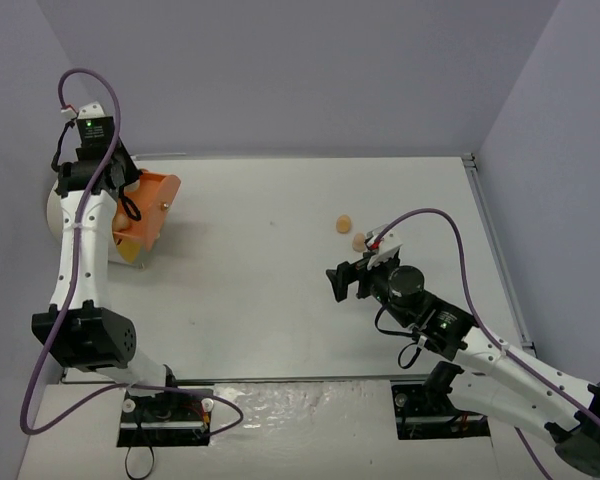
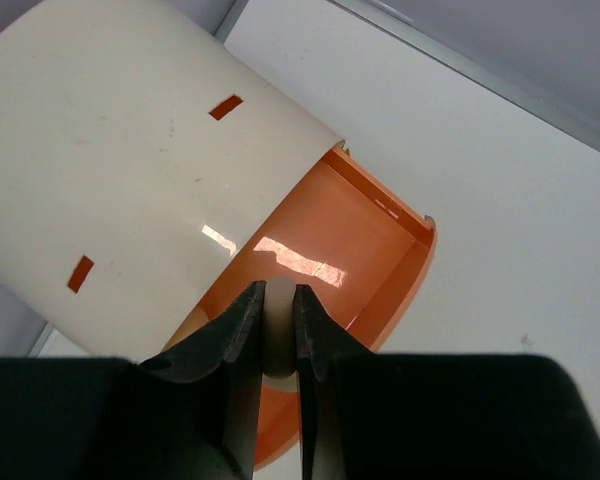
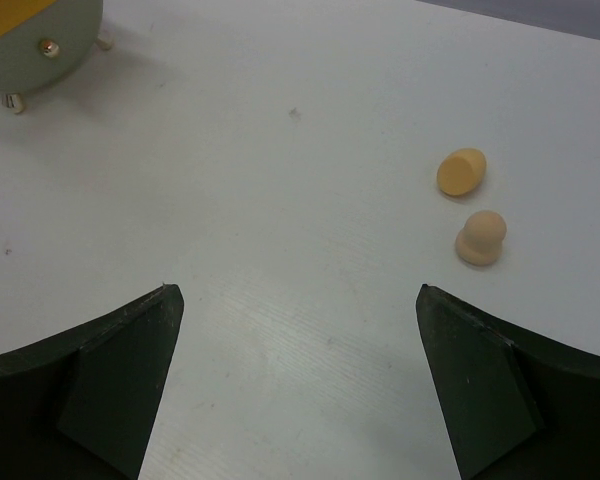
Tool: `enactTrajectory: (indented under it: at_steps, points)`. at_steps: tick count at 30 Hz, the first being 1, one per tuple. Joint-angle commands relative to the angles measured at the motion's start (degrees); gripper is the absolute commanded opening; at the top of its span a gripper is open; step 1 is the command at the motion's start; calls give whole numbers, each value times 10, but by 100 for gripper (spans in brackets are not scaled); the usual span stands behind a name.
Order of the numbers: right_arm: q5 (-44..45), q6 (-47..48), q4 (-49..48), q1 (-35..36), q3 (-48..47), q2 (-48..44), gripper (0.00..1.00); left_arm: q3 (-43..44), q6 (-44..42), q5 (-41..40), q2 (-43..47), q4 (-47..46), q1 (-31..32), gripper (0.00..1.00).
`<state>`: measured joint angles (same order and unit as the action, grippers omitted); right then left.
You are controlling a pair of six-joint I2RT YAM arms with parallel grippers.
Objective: Organize the makeup
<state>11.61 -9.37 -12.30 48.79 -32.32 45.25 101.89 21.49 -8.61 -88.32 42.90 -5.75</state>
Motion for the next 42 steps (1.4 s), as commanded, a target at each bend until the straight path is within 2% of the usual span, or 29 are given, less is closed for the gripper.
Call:
enactTrajectory:
  at_steps: [1, 11, 17, 21, 23, 26, 31, 33, 37, 40, 42]
  points:
    - [29, 8, -24, -4, -7, -6, 100, -16, -9, 15, 2, -68, -12, 14]
    - [34, 6, -20, -10, -6, 2, 100, -69, -7, 6, 35, -101, -13, 48]
    - [40, 2, -10, -14, -18, 4, 100, -79, 1, 9, 60, -97, -13, 53]
    - [79, -17, 14, -28, -34, 18, 100, -73, 10, 28, 97, -82, -13, 57]
    - [84, -31, 30, -51, -48, 39, 100, -72, 19, 49, 128, -72, -12, 63]
    - [23, -47, 37, -138, -59, 69, 99, -80, 28, 108, 175, -51, -10, 69]
    - [-23, -44, 36, -218, -94, 159, 98, -152, 30, 168, 255, -41, 10, 85]
    - [-40, -40, 37, -245, -111, 216, 97, -193, 26, 187, 298, -46, 37, 88]
    - [-64, -29, 19, -267, -153, 299, 94, -292, 9, 224, 352, -61, 92, 92]
    - [-83, -14, 3, -273, -180, 366, 89, -375, 5, 210, 385, -95, 125, 92]
    - [-90, -9, -6, -276, -199, 410, 81, -418, 4, 203, 392, -108, 141, 92]
